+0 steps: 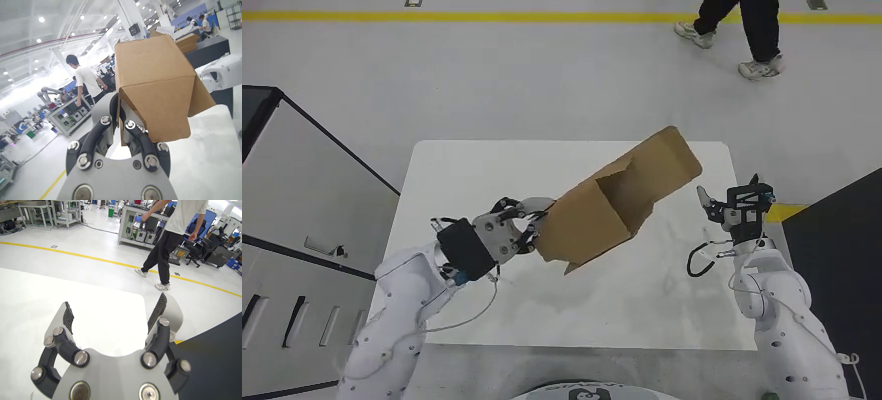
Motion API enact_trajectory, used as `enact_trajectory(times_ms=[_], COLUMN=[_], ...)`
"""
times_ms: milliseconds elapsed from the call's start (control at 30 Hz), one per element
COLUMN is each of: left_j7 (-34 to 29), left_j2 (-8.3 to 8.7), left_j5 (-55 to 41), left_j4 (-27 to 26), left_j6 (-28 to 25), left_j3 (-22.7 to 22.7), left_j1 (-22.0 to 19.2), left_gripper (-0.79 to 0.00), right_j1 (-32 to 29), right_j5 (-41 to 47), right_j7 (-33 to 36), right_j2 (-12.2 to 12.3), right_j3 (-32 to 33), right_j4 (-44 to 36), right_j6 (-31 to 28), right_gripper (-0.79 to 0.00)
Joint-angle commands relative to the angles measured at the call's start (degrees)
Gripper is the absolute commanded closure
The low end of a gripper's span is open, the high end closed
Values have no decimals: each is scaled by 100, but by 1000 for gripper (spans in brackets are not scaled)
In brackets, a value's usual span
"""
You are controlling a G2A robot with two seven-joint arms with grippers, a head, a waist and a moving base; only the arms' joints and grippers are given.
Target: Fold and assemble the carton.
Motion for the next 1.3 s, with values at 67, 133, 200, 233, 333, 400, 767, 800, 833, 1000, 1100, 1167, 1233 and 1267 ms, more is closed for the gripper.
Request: enact_trajectory(times_ms=[67,133,200,233,333,400,767,800,833,1000,1100,1167,1233,1267], left_j7=[-648,-1001,-1313,-1431,-1694,-1694,-2061,-2050,-2080,-1980,-1980,-2114,-2177,-2193], left_j2=[-25,-37,-42,-46,-56,-56,47,61,81,156,156,168,191,198], left_j5=[-1205,-1761,-2206,-2458,-3080,-3080,-1174,-941,-635,417,417,660,992,1064], left_j4=[77,117,98,100,68,68,-201,-222,-248,-340,-340,-356,-393,-371], left_j6=[-120,-63,1,39,246,246,17,3,-62,-425,-425,-399,-453,-419], left_j3=[177,269,325,359,414,414,218,176,143,124,124,119,186,182], left_j1=[-61,-47,-65,-54,-19,-19,-213,-244,-280,-431,-431,-447,-471,-488], left_gripper=[0,0,0,0,0,0,0,0,0,0,0,0,0,0], right_j1=[0,0,0,0,0,0,107,125,153,278,278,275,300,339], right_j5=[0,0,0,0,0,0,988,1198,1406,2235,2235,2295,2667,2769], right_j7=[0,0,0,0,0,0,561,765,954,1793,1793,1781,1930,2047], right_j2=[0,0,0,0,0,0,60,79,97,164,164,161,169,185], right_j3=[0,0,0,0,0,0,386,478,590,906,906,895,882,918], right_j4=[0,0,0,0,0,0,-276,-326,-365,-471,-471,-466,-511,-547], right_j6=[0,0,0,0,0,0,-1329,-1621,-1850,-2592,-2592,-2591,-2801,-2966], right_gripper=[-785,-785,-785,-785,-785,-785,-785,-785,-785,-785,-785,-785,-785,-785])
